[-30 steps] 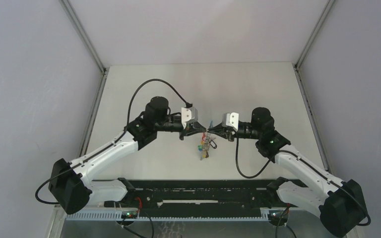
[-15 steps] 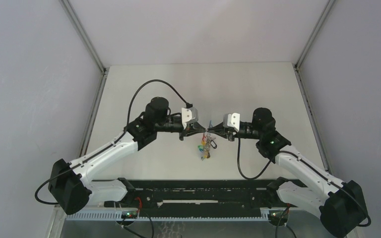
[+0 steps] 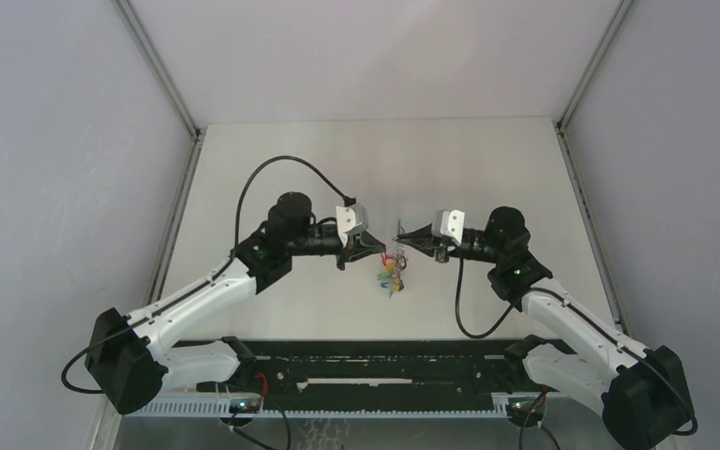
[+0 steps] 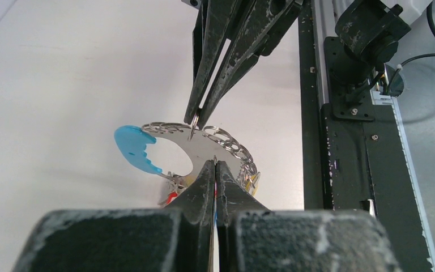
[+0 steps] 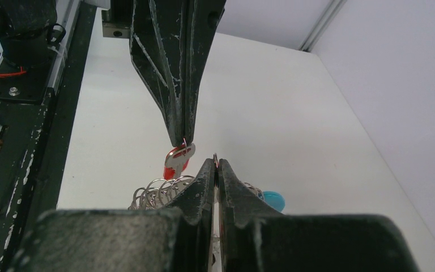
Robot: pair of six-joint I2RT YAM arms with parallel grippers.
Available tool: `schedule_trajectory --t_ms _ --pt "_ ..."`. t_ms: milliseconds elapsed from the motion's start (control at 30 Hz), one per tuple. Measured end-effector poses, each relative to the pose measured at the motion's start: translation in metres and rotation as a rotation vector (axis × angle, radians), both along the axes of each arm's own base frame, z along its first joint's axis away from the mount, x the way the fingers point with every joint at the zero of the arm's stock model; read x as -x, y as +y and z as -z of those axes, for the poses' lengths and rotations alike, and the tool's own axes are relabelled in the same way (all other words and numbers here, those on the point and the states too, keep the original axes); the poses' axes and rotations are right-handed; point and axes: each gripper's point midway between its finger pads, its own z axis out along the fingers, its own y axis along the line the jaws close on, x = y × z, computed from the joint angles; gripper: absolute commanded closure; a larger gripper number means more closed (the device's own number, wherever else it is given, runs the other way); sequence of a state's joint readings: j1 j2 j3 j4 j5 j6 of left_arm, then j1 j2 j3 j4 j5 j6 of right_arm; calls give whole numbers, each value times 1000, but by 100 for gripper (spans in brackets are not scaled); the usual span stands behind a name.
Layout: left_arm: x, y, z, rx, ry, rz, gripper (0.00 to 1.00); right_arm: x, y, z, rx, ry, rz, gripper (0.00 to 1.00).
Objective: Put the keys on the keyring
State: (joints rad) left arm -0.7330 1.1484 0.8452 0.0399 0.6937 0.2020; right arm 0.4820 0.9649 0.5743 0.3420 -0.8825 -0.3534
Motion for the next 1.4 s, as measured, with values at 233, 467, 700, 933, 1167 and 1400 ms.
schedule_trajectory --t_ms 233,467,700,933,1167,1400 --pt "-5 1 0 26 9 -35 100 1 -1 -9 -24 -25 -9 100" --pt "-12 13 14 49 49 -137 100 -4 0 -4 -21 -16 -1 100" --pt "-22 36 27 35 90 -316 100 -18 9 23 29 59 81 100" --pt "-25 58 -5 123 35 -421 100 -19 19 58 51 117 136 100" --pt "-27 91 -5 89 27 -562 100 -41 32 82 61 164 247 100" --pt "-23 140 -21 75 -80 -712 100 -59 58 148 95 249 345 100"
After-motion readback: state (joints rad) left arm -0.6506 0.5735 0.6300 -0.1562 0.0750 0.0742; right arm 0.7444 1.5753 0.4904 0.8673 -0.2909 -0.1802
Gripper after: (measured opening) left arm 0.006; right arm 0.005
